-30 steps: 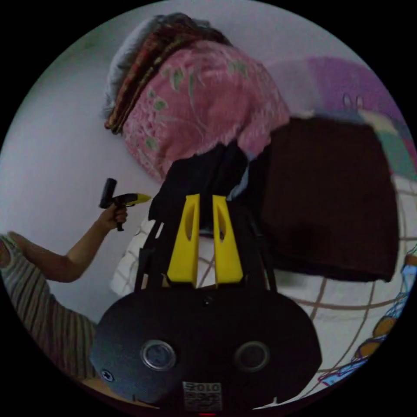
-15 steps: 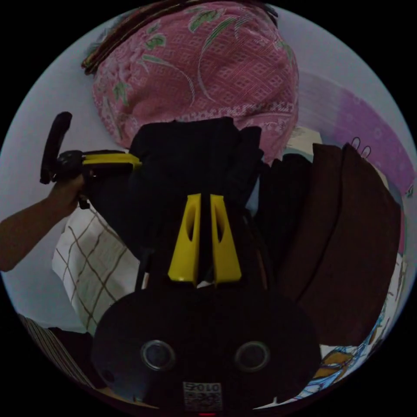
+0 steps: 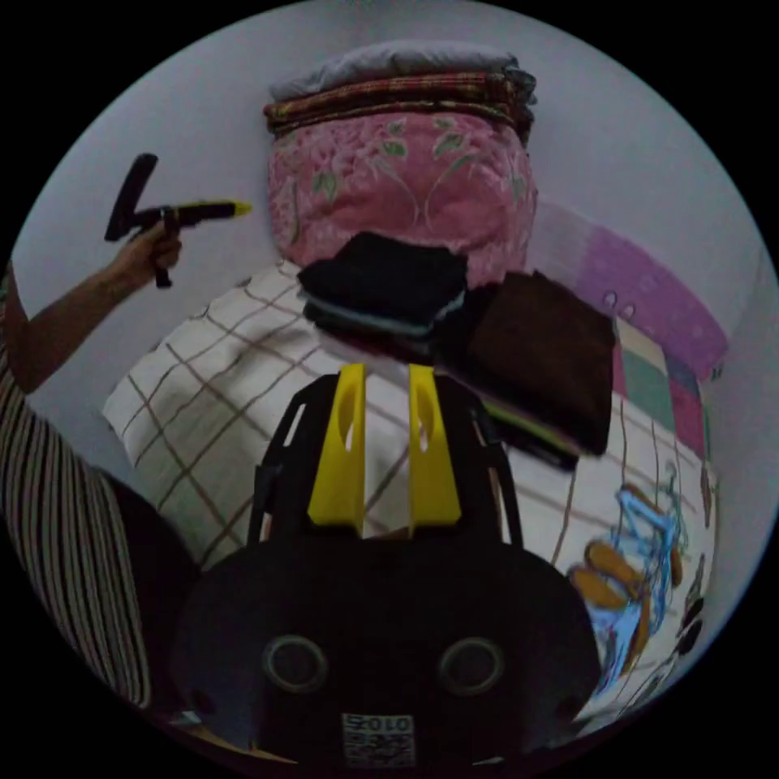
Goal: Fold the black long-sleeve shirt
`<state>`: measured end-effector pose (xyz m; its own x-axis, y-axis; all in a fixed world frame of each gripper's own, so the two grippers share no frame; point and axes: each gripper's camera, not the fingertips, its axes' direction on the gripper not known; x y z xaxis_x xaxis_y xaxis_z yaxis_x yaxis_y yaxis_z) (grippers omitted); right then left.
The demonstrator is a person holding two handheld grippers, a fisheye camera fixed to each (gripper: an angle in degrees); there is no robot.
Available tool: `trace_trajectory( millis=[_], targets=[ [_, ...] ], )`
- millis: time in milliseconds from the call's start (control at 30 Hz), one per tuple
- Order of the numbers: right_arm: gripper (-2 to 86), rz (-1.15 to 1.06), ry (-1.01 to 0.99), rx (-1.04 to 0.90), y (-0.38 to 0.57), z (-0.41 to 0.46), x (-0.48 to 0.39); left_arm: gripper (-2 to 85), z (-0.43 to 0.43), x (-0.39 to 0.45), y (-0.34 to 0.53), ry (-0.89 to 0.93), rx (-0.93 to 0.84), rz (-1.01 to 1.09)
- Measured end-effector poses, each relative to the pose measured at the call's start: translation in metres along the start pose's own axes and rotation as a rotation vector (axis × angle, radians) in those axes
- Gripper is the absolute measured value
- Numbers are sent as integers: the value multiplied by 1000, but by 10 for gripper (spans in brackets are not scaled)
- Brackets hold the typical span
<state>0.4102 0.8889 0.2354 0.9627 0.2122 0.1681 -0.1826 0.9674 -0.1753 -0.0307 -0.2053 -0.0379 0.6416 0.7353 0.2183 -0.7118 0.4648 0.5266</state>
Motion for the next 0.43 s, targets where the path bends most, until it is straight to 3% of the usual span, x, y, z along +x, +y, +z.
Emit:
trace_trajectory(
  millis=[100,233,433],
  targets=[
    [64,144,4,-72,112,-48,-46,-1,-84,58,22,-19,-1,70],
    [57,344,69,20,228,-118,-106,-2,-178,123,41,90,103,132],
    [39,342,251,174,331,-202,-175,-2,-302,189,28,164,387,245]
  ],
)
